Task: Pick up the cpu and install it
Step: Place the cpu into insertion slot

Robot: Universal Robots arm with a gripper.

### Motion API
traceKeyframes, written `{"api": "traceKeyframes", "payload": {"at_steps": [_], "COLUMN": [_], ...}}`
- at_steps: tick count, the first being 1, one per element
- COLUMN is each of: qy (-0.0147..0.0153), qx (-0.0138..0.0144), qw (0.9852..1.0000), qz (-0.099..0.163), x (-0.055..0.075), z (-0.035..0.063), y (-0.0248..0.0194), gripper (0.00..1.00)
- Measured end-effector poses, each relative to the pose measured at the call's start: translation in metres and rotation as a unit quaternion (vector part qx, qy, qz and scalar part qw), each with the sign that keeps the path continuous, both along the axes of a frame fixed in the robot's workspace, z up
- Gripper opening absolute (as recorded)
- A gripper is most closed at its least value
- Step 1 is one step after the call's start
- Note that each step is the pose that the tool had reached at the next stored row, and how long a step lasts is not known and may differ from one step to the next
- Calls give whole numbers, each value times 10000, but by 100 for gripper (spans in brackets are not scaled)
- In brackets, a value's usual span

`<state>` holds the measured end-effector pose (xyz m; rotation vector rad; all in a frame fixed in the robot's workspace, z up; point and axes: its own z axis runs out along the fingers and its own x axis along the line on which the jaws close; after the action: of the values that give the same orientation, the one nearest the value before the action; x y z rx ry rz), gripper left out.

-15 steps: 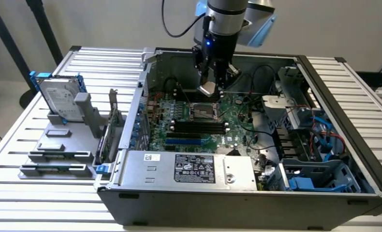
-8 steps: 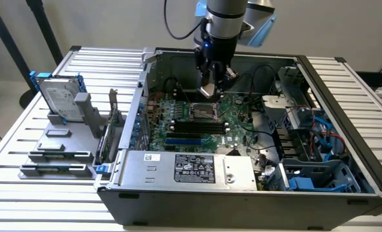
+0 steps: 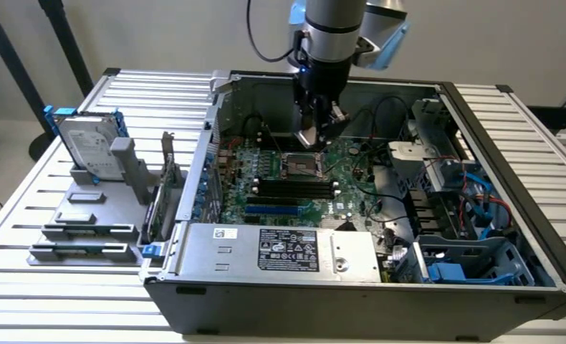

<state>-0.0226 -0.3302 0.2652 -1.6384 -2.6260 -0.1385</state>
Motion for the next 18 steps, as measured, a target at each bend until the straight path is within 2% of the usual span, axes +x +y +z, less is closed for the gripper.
{"api": "traceKeyframes", "payload": {"at_steps": [4,8,12,18], "qy": [0,0,0,0], "qx": [0,-1,0,-1], "qw": [9993,9973,9940,9876], "qz": [-367,-732,-1091,-1571], "x": [0,0,0,0], "z": [-38,-73,-108,-165], "y": [0,0,0,0], "gripper": [54,54,54,54]}}
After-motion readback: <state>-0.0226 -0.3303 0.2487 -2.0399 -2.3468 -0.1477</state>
